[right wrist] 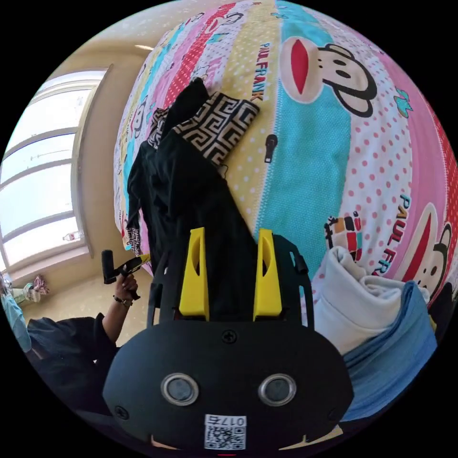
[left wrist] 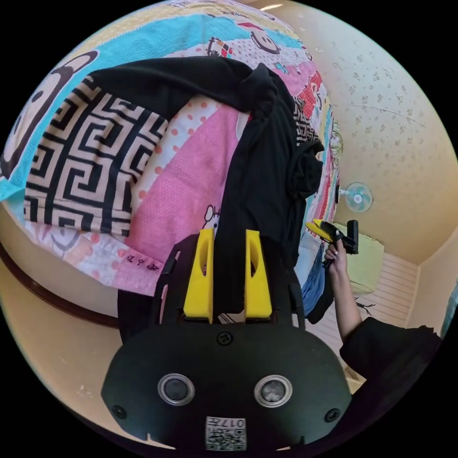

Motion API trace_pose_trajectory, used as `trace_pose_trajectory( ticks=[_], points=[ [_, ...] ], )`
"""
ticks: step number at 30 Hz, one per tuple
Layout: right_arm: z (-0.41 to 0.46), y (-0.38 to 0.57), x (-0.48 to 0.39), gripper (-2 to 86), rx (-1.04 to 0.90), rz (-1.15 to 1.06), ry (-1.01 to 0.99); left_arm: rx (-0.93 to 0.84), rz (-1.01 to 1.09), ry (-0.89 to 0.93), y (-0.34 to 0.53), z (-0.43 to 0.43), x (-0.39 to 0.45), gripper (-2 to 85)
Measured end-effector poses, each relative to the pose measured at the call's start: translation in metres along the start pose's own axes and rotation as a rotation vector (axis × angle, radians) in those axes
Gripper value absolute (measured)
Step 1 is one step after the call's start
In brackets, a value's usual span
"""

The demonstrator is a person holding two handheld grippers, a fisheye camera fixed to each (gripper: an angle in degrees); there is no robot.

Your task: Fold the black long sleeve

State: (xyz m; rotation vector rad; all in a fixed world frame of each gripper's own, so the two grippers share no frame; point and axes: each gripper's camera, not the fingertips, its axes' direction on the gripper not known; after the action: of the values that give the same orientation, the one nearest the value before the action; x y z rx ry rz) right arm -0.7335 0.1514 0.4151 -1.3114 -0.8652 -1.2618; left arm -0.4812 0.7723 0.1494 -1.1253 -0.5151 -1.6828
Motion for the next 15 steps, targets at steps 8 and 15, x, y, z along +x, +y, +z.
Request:
trace_pose_trajectory(
  ticks=[8,15],
  points=[
    [0.067,0.06,-0.016,4.1,-0.277,-0.059,0.289,-0.111,0.125,-0.146,0.035,0.029,0.004,6.4],
    [-0.002,0.09,-0.052,3.2,-0.438,0.017,0.319,-0.322,0.26,-0.114,0.018,-0.045,0.021,0.9]
  ],
)
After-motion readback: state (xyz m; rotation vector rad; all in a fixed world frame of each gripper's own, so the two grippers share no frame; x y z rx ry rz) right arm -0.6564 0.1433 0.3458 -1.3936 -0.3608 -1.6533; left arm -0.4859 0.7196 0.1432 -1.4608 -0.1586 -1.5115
